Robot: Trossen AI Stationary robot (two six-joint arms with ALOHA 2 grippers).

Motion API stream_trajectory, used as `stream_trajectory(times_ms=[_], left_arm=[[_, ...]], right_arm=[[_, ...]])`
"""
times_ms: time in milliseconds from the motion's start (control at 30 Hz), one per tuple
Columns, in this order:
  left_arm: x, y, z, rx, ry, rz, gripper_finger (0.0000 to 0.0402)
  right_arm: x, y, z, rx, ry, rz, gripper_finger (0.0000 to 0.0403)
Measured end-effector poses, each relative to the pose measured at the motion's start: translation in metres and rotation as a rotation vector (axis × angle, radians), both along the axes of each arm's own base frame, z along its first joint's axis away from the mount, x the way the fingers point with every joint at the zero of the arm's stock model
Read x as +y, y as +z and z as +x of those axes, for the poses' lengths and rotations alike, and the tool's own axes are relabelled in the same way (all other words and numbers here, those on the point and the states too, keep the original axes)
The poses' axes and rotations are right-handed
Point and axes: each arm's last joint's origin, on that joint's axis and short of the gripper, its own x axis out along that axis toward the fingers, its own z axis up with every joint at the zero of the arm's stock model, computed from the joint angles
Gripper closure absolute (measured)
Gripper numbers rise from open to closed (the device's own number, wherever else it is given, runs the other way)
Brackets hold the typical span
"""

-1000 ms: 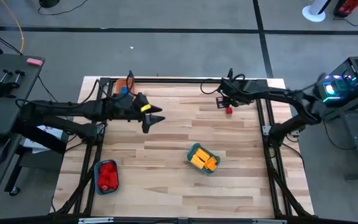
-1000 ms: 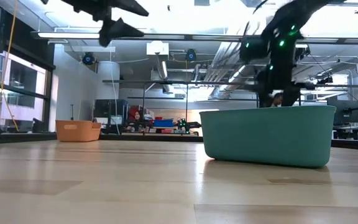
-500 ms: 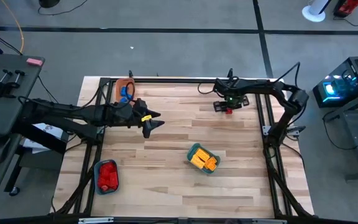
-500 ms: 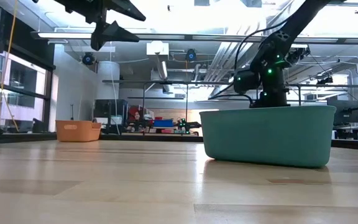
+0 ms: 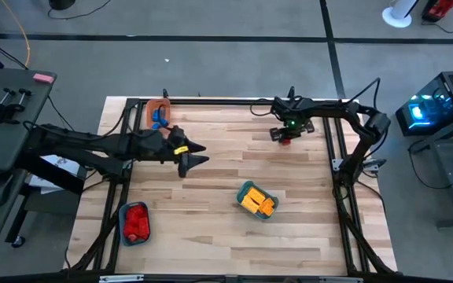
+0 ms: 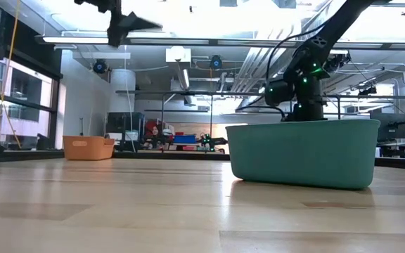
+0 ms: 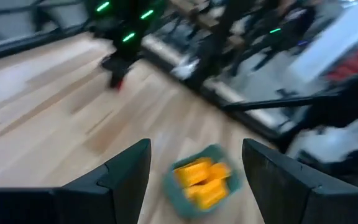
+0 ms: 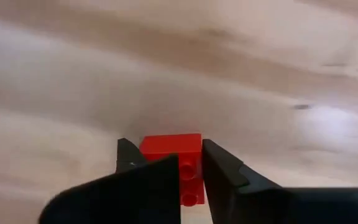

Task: Sort blocks
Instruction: Put the red game piece into the bottom left blue bin

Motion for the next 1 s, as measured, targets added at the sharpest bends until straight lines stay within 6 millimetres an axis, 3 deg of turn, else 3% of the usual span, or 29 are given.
stream_trajectory(times_ms=[167, 333, 467, 567, 800, 1000], left_arm=[[-0.003, 0.029, -0.011, -0.216, -0.067, 0.068, 0.0163], [0.005, 0.057, -0.039, -0.381, 0.002, 0.150, 0.0163], [0.009, 0.066, -0.058, -0.404, 0.050, 0.191, 0.0163], [0.009, 0.062, -0.063, -0.346, 0.076, 0.200, 0.0163], [0.000, 0.023, -0.033, -0.037, -0.009, 0.256, 0.0163], [-0.013, -0.001, 0.008, 0.047, 0.018, 0.480, 0.0163]], right_arm=[[0.010, 0.019, 0.001, -0.092, 0.044, -0.015, 0.0386], [0.020, 0.071, -0.001, -0.304, 0.070, -0.161, 0.0399], [0.037, 0.108, 0.010, -0.588, 0.100, -0.247, 0.0400], [0.052, 0.127, 0.029, -0.809, 0.143, -0.286, 0.0401], [0.097, 0.156, 0.083, -1.308, 0.235, -0.276, 0.0402], [0.127, 0.168, 0.106, -1.532, 0.115, -0.360, 0.0402]])
